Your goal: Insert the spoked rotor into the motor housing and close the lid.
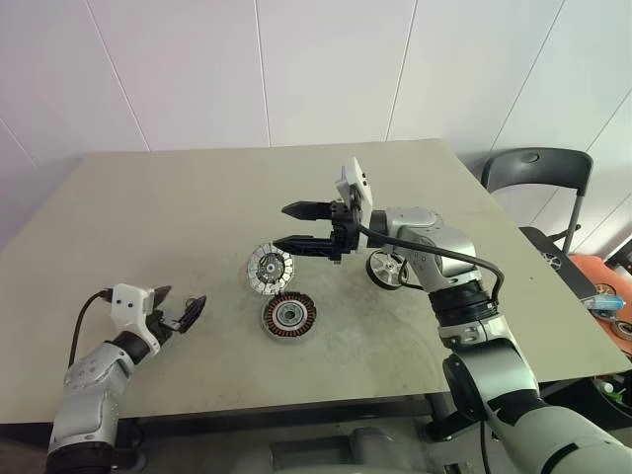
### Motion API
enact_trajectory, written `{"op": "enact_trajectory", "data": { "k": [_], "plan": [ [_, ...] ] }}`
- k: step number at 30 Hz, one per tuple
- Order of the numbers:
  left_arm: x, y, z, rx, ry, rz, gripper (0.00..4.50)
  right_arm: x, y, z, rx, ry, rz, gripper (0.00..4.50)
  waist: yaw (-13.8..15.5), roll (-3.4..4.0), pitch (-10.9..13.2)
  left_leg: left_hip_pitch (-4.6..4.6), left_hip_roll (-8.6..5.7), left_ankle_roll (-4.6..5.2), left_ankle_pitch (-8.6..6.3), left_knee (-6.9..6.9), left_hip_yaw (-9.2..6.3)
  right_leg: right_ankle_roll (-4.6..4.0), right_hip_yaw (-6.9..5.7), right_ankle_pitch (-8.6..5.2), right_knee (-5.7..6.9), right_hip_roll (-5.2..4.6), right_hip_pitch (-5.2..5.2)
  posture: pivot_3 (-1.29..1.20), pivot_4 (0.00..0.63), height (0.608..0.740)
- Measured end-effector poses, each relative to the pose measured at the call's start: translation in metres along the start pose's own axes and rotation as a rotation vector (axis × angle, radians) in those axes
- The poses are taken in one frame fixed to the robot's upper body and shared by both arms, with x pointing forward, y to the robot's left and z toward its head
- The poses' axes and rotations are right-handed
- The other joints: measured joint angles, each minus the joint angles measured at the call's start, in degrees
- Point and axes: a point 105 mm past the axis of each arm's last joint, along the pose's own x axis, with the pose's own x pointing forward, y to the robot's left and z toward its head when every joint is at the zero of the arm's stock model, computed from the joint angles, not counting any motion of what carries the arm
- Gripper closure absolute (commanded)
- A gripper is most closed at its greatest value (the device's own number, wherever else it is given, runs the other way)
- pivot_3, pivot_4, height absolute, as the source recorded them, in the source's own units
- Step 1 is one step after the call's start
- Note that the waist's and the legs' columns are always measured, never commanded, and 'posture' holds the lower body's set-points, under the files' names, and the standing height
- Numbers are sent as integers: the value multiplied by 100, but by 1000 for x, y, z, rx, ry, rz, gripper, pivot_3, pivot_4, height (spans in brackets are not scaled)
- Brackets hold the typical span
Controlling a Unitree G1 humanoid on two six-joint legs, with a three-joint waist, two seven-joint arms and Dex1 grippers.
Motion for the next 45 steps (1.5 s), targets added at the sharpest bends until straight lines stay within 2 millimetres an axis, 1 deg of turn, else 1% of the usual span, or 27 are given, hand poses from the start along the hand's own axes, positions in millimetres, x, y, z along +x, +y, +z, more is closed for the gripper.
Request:
{"op": "enact_trajectory", "data": {
  "k": [4,8,19,22,24,25,26,31,32,39,40,42,45],
  "plan": [
    [4,-4,-5,4,24,-13,0,0,1,-2,7,-9,-4,110,-1,0,0,-1,0,0,0,0,0,0,0,0,0,0,-1,0,0,740],
    [3,0,-14,-13,62,20,0,-1,2,-3,13,-14,-8,110,-2,0,0,-1,0,0,0,0,0,0,0,0,0,0,-2,0,0,740],
    [4,4,-15,-10,89,47,0,-1,3,-3,6,-12,-7,110,-4,1,1,3,0,0,0,-1,0,0,0,0,3,0,-1,0,0,740],
    [5,5,-15,-15,102,50,571,0,3,-3,5,-10,-7,0,-5,2,1,5,1,0,0,-1,-1,0,0,0,4,0,-1,0,0,740],
    [5,8,-14,-19,108,59,1179,0,3,-3,5,-10,-9,0,-7,2,1,5,1,0,0,-1,0,0,0,0,3,0,-1,0,0,740],
    [4,9,-14,-25,113,65,1556,0,3,-3,4,-10,-10,0,-6,2,1,4,0,0,0,-2,1,0,0,-1,1,-1,-1,0,0,740],
    [4,10,-14,-27,115,68,1820,0,3,-3,3,-10,-11,0,-4,2,1,2,0,0,0,-3,1,0,0,-1,-1,-1,-1,0,0,740],
    [5,8,-14,-42,123,54,3595,0,3,-3,0,-11,-12,0,15,3,2,-1,-1,1,-1,-9,1,1,0,-1,-7,-5,-1,0,0,740],
    [5,8,-14,-44,125,54,3829,0,3,-3,-1,-11,-12,0,13,3,2,0,-1,1,-1,-8,1,0,0,-1,-7,-5,-1,0,0,740],
    [5,6,-12,-47,120,30,3824,1,2,-2,-9,-15,-17,0,10,4,3,0,-1,1,-1,-9,1,0,0,-1,-7,-5,-1,0,0,740],
    [5,2,-12,-57,112,6,3824,1,2,-2,-10,-16,-19,0,12,4,3,-4,-1,1,-1,-8,1,0,0,-1,-9,-5,-3,0,0,740],
    [8,-13,-7,-97,70,-62,3824,0,1,-3,-5,-20,-24,0,12,0,2,-19,-1,1,-1,-8,1,0,0,-1,-10,-6,-15,0,0,740],
    [11,-30,12,-119,-20,-155,3824,-3,-3,0,22,-58,-47,0,8,-4,0,-67,-1,0,0,1,0,12,0,8,0,-5,-65,0,0,740]
  ]
}}
